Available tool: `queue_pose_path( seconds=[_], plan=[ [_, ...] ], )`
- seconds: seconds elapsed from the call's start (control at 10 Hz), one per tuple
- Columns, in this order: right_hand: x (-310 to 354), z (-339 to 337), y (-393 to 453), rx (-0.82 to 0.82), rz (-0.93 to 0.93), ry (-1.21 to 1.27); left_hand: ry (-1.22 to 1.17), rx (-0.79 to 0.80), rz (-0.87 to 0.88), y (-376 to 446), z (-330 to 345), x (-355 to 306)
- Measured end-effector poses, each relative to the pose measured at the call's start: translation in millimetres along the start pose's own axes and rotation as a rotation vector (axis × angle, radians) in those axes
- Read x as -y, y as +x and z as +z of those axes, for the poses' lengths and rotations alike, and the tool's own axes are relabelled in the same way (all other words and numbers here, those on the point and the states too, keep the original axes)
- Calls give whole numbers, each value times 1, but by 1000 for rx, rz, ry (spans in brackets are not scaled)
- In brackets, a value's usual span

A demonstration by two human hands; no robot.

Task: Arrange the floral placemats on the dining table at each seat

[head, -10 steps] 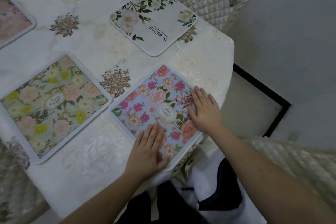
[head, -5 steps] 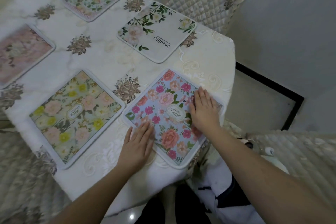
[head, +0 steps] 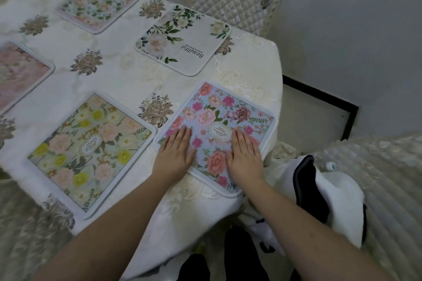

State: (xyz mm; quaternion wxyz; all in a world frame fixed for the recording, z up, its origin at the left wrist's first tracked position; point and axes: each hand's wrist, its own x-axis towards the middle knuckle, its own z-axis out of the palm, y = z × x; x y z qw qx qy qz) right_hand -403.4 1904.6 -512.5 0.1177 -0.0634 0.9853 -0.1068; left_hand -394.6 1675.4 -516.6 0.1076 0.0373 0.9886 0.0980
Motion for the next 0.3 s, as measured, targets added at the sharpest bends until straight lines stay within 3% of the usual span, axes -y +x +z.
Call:
queue_pose_path(
  seconds=[0.2, 0.3],
  plan=[
    [13, -25, -26, 26, 163, 98, 72, 113, -26, -13, -26, 24],
    [22, -48, -49, -20, 157, 117, 0, 143, 48, -21, -52, 14]
  ],
)
